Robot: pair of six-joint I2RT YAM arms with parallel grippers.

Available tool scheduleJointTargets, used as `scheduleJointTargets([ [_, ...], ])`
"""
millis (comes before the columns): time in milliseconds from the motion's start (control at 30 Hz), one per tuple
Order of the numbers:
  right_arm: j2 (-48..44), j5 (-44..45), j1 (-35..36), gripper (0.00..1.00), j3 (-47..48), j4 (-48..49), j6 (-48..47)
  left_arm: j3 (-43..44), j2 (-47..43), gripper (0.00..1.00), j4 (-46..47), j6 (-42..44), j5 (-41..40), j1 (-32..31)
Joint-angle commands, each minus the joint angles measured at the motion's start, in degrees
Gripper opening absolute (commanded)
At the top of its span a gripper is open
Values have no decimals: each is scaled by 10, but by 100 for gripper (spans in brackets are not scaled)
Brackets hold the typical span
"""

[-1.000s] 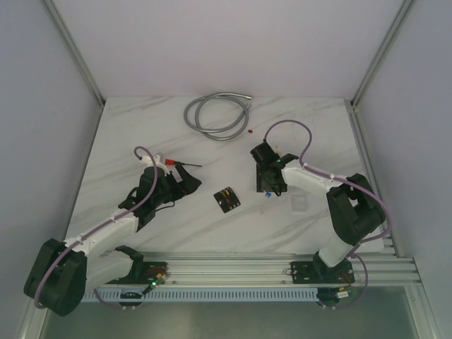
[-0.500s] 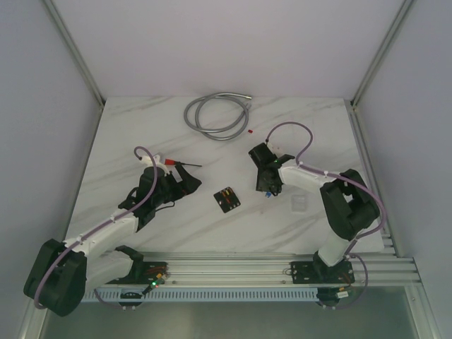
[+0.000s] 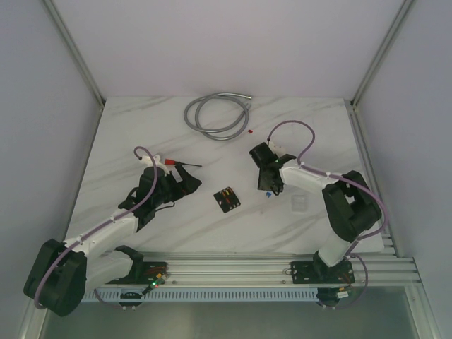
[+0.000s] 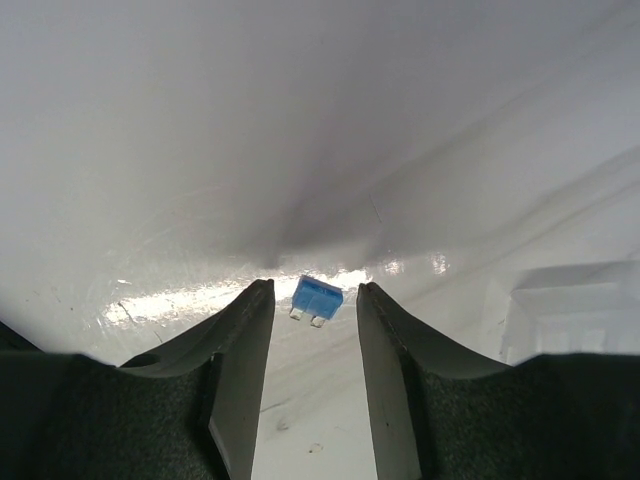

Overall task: Snap on the fuse box
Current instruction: Pick up the fuse from the center of the board.

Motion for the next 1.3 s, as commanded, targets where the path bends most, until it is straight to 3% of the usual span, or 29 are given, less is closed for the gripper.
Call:
scheduleJointTargets([
  [0, -1, 13, 1, 45, -9, -11, 14, -7, -11, 100, 9, -4, 4, 3],
  [400, 9, -15, 2, 42, -27, 8, 25, -8, -14, 100, 5, -4, 3, 3],
  [867, 13, -27, 2, 31, -33, 21, 16, -9, -17, 100, 6, -7, 9, 3],
  [1267, -79, -45, 30, 24, -18, 89, 21, -12, -23, 95, 88, -8, 44, -23],
])
